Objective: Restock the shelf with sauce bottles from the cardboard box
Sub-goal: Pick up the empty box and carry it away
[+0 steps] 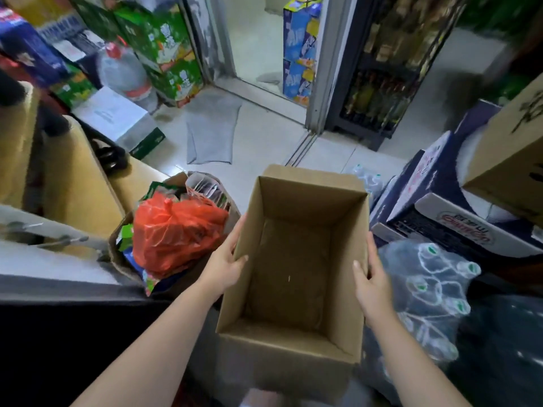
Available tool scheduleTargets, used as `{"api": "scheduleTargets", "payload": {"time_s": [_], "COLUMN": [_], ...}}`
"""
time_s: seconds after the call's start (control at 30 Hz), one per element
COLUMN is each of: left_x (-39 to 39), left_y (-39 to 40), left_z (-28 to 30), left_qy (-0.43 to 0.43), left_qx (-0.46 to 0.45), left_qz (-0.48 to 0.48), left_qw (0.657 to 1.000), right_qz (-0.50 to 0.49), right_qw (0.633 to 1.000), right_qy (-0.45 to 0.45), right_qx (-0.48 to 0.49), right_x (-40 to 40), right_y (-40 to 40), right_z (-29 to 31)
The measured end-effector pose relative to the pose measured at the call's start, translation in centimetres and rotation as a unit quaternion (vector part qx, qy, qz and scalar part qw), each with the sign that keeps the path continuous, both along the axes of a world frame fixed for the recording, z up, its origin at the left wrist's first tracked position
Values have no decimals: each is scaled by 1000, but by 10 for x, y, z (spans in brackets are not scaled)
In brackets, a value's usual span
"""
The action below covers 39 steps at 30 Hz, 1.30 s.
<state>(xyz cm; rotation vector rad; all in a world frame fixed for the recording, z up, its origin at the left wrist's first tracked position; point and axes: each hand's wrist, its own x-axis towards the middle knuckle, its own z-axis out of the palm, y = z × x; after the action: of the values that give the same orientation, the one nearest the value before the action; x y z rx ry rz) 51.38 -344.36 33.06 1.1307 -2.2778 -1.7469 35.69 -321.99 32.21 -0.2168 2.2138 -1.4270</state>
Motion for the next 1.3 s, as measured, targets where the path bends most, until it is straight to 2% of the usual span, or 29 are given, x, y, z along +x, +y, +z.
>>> {"api": "scheduleTargets", "payload": {"time_s": [0.27,0.67,1.03,1.3], "left_x": [-44,-71,-80,-76], "left_y": [-52,-76,-70,-59], "left_z": [-110,-315,-432,-488], "left_qy": [-49,-84,-109,-84], "left_qx": [-49,-24,16,31], "left_qz": [-83,-97,-105,-85], "left_qw": [994,991,988,992], "right_qz": [-85,-108,-79,-72], "right_qw": [996,989,977,966], "right_qy": [5,-34,-64,-1], "right_qx": [38,93,188,250], "right_x": [-9,-19,-20,-11], "right_y": [-31,-54,-54,-53], "right_z": [-117,-310,-422,-474]}}
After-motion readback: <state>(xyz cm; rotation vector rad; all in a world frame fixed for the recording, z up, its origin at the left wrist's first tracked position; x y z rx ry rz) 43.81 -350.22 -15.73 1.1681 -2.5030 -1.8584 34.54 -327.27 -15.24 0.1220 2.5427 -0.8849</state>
